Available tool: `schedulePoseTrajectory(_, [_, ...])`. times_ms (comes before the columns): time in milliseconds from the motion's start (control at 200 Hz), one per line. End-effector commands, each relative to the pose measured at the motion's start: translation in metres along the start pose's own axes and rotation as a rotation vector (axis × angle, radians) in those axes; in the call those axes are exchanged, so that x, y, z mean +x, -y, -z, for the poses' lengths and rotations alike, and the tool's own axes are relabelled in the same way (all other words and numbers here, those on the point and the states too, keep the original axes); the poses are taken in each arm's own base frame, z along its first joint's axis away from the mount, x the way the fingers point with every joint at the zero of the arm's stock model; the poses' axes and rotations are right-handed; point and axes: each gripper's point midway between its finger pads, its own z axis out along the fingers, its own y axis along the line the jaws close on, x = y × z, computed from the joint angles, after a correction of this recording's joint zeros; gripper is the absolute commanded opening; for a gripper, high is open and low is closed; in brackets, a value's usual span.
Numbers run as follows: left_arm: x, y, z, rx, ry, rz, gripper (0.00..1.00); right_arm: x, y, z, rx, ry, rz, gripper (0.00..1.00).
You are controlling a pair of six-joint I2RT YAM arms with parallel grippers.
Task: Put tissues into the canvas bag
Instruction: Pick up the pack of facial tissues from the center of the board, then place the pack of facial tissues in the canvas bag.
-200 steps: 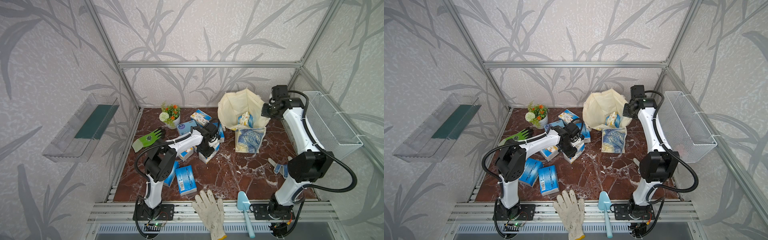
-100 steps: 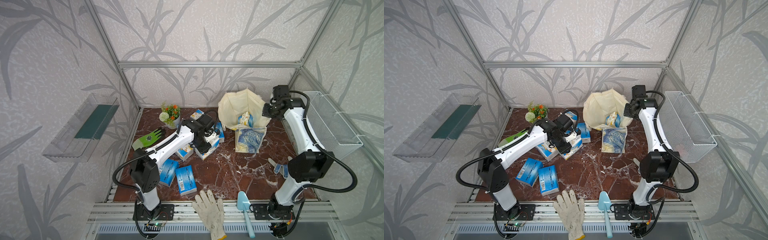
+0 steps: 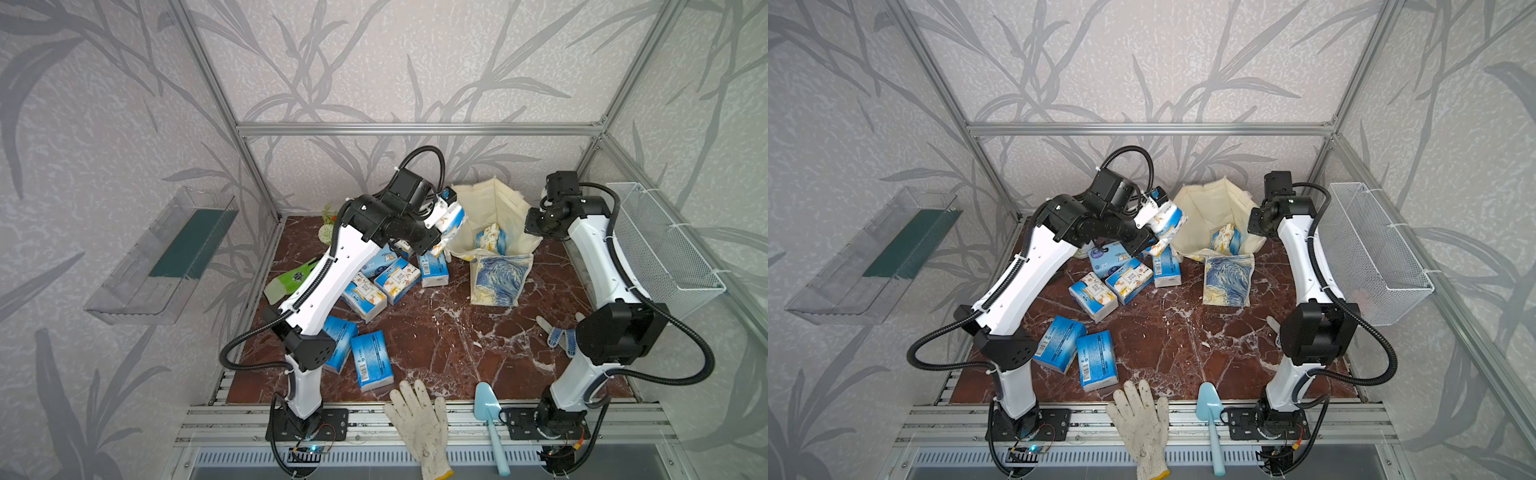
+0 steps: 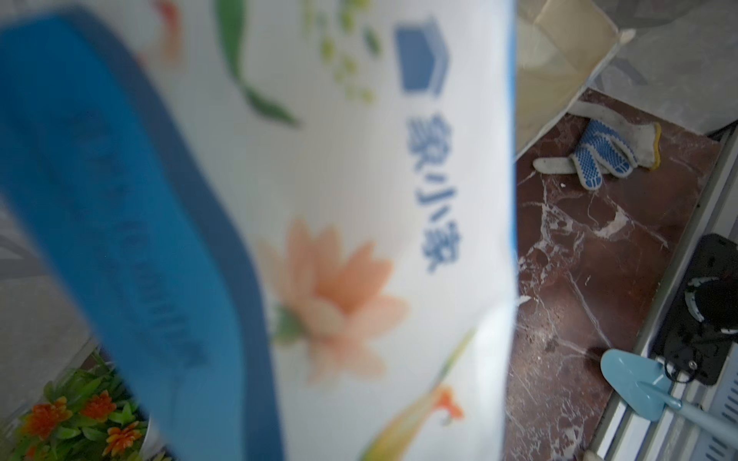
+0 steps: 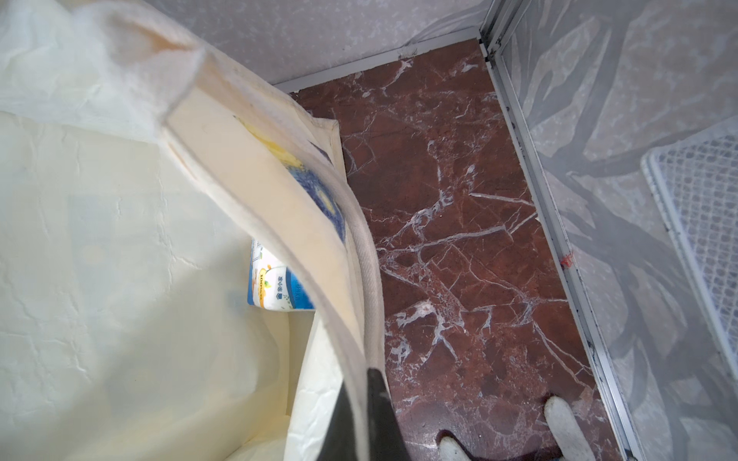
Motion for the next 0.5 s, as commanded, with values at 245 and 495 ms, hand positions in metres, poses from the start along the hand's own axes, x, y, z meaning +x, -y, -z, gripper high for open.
schedulePoseTrajectory(245, [-0.054,-0.028,-0.119,-0.060,0.186,0.105,0.19,0.016,0.002,0.007,-0.011,-0.044,0.007,0.00])
schedulePoseTrajectory(495, [-0.053,-0.025,-0.171,-0.028,0.218,0.201,0.19,0.015,-0.001,0.009,-0.027,-0.038,0.000,0.00])
